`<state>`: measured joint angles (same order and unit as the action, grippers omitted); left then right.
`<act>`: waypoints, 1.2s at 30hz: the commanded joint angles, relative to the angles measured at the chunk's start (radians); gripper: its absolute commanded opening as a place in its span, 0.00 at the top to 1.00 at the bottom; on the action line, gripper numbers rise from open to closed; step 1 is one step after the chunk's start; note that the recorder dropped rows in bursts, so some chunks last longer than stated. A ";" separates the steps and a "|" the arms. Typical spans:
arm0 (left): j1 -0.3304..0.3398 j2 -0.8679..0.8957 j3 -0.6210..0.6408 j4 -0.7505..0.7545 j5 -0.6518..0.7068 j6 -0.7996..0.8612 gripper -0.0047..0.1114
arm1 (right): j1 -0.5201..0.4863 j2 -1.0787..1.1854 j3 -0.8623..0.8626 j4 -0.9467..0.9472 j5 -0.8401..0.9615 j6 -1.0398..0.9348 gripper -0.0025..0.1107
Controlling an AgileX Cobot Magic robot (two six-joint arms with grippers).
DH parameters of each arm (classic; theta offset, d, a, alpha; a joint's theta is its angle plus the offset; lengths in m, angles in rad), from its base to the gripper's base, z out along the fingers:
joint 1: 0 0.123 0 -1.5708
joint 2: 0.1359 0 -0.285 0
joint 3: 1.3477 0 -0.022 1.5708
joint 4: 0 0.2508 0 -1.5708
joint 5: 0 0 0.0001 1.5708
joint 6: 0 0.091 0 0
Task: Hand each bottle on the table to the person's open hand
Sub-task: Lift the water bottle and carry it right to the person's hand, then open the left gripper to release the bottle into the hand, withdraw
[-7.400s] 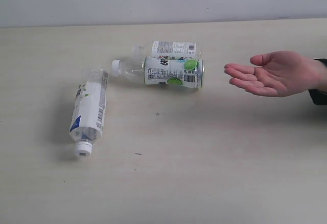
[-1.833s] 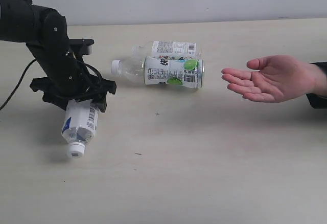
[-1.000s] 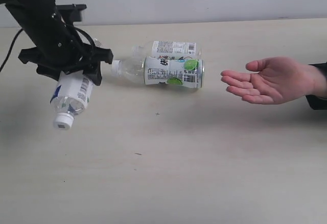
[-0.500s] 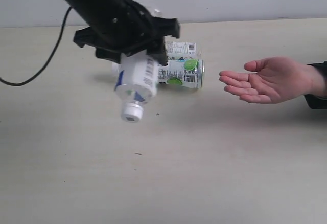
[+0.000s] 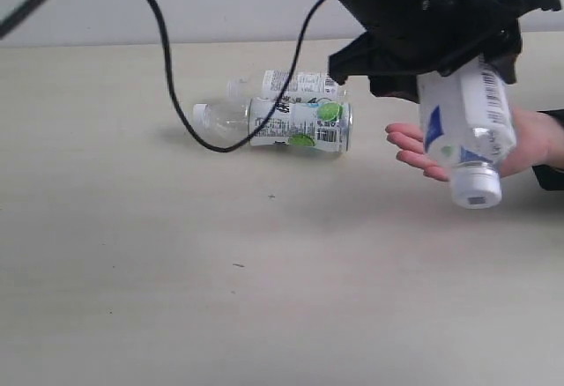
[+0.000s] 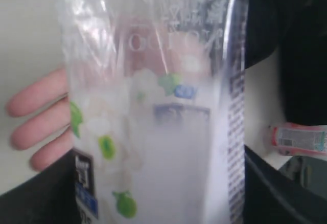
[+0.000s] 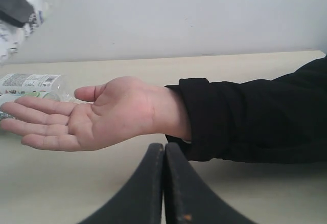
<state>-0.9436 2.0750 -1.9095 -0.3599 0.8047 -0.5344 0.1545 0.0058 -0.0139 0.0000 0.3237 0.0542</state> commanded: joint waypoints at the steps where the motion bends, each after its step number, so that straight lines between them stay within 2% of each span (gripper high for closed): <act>1: -0.004 0.089 -0.067 -0.093 -0.065 0.004 0.96 | -0.003 -0.006 0.001 0.000 -0.014 0.000 0.98; 10: -0.004 0.185 -0.071 -0.113 -0.172 -0.003 0.96 | -0.003 -0.006 0.001 0.000 -0.014 0.000 0.98; 19: -0.004 0.226 -0.071 -0.096 -0.174 -0.003 0.95 | -0.003 -0.006 0.001 0.000 -0.014 0.000 0.98; 23: -0.002 0.238 -0.071 -0.108 -0.171 -0.003 0.81 | -0.003 -0.006 0.001 0.000 -0.014 0.000 0.98; 27: 0.005 0.238 -0.071 -0.106 -0.161 -0.003 0.58 | -0.003 -0.006 0.001 0.000 -0.014 0.000 0.98; 30: 0.005 0.238 -0.071 -0.091 -0.155 0.009 0.45 | -0.003 -0.006 0.001 0.000 -0.014 0.000 0.98; 36: 0.005 0.236 -0.071 -0.091 -0.150 0.042 0.27 | -0.003 -0.006 0.001 0.000 -0.014 0.000 0.98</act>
<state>-0.9424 2.3129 -1.9738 -0.4661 0.6450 -0.5081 0.1545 0.0058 -0.0139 0.0000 0.3237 0.0542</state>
